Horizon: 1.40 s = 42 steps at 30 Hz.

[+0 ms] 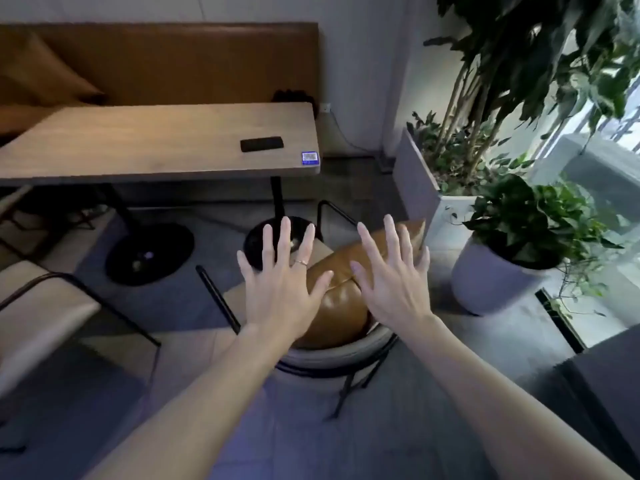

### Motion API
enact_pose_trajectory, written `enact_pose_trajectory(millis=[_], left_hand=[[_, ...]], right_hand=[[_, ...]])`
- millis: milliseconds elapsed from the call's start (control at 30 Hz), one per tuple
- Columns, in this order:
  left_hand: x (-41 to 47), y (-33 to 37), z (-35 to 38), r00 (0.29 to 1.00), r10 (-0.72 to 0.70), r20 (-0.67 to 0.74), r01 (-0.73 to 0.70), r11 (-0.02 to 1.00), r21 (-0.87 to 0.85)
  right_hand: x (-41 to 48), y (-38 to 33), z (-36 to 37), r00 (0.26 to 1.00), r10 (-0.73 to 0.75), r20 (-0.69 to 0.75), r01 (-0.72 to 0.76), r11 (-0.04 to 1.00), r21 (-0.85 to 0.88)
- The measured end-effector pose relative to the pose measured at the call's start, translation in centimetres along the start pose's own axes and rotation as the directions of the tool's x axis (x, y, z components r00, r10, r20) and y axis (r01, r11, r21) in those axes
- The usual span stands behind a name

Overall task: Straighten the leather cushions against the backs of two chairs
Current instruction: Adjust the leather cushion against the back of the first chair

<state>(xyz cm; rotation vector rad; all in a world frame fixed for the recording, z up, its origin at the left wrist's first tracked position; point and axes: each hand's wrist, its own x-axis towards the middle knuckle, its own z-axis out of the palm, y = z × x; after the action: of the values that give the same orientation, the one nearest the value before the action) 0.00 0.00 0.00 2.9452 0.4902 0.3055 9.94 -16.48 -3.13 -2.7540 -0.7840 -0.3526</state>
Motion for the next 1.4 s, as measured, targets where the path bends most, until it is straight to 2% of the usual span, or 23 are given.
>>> enact_pose_trajectory(millis=[100, 267, 367, 433, 567, 633, 667, 733, 800, 900, 967, 1067, 1133, 1267, 1400], left_hand=[[-0.5, -0.4, 3.3, 0.986, -0.087, 0.141, 0.079, 0.995, 0.058], [-2.3, -1.2, 7.2, 0.956, -0.152, 0.251, 0.165, 0.986, -0.033], [-3.0, -1.3, 8.0, 0.950, -0.190, 0.248, 0.228, 0.964, -0.133], [-3.3, -1.2, 8.4, 0.950, -0.233, 0.209, 0.283, 0.923, -0.260], [-3.7, -0.4, 9.5, 0.927, -0.368, 0.078, 0.344, 0.748, -0.567], [-4.0, 0.0, 10.1, 0.863, -0.502, 0.057, 0.399, 0.608, -0.686], [-4.1, 0.3, 10.3, 0.805, -0.586, 0.086, 0.441, 0.496, -0.748], [-4.3, 0.8, 10.4, 0.674, -0.703, 0.227, 0.528, 0.243, -0.814], [-4.4, 1.1, 10.5, 0.569, -0.731, 0.377, 0.584, 0.036, -0.811], [-4.2, 1.8, 10.4, 0.427, -0.667, 0.611, 0.649, -0.244, -0.721], [-4.2, 2.2, 10.6, 0.384, -0.604, 0.698, 0.637, -0.374, -0.674], [-4.2, 2.5, 11.3, 0.404, -0.545, 0.734, 0.571, -0.477, -0.669], [-4.1, 2.5, 11.7, 0.420, -0.516, 0.746, 0.546, -0.513, -0.662], [-3.9, 2.5, 12.5, 0.443, -0.529, 0.724, 0.480, -0.542, -0.690], [-3.8, 2.6, 12.6, 0.440, -0.549, 0.711, 0.448, -0.551, -0.703]], right_hand=[[-0.8, 0.1, 3.1, 0.993, 0.028, 0.112, -0.030, 1.000, 0.009], [-3.3, 0.0, 7.6, 0.982, 0.062, 0.180, -0.078, 0.993, 0.086], [-4.5, -0.4, 9.2, 0.980, 0.105, 0.169, -0.125, 0.986, 0.111], [-4.8, -0.7, 9.6, 0.978, 0.130, 0.164, -0.153, 0.979, 0.134], [-4.9, -0.6, 9.7, 0.974, 0.174, 0.144, -0.202, 0.957, 0.207], [-5.0, -0.6, 9.7, 0.962, 0.213, 0.173, -0.253, 0.931, 0.263], [-5.0, -0.6, 9.7, 0.954, 0.233, 0.189, -0.281, 0.914, 0.292], [-5.0, -0.5, 9.5, 0.937, 0.281, 0.207, -0.341, 0.864, 0.370], [-4.9, -0.1, 9.3, 0.905, 0.355, 0.234, -0.425, 0.776, 0.466], [-4.3, 1.1, 9.3, 0.836, 0.467, 0.288, -0.542, 0.618, 0.570], [-3.5, 2.3, 9.6, 0.748, 0.570, 0.341, -0.634, 0.460, 0.622], [-2.4, 4.9, 10.6, 0.539, 0.669, 0.512, -0.781, 0.168, 0.602], [-2.3, 6.6, 11.7, 0.458, 0.632, 0.625, -0.840, 0.078, 0.537], [-2.7, 7.7, 13.9, 0.393, 0.531, 0.751, -0.881, -0.018, 0.473], [-2.9, 7.3, 14.9, 0.425, 0.566, 0.707, -0.866, 0.026, 0.499]])
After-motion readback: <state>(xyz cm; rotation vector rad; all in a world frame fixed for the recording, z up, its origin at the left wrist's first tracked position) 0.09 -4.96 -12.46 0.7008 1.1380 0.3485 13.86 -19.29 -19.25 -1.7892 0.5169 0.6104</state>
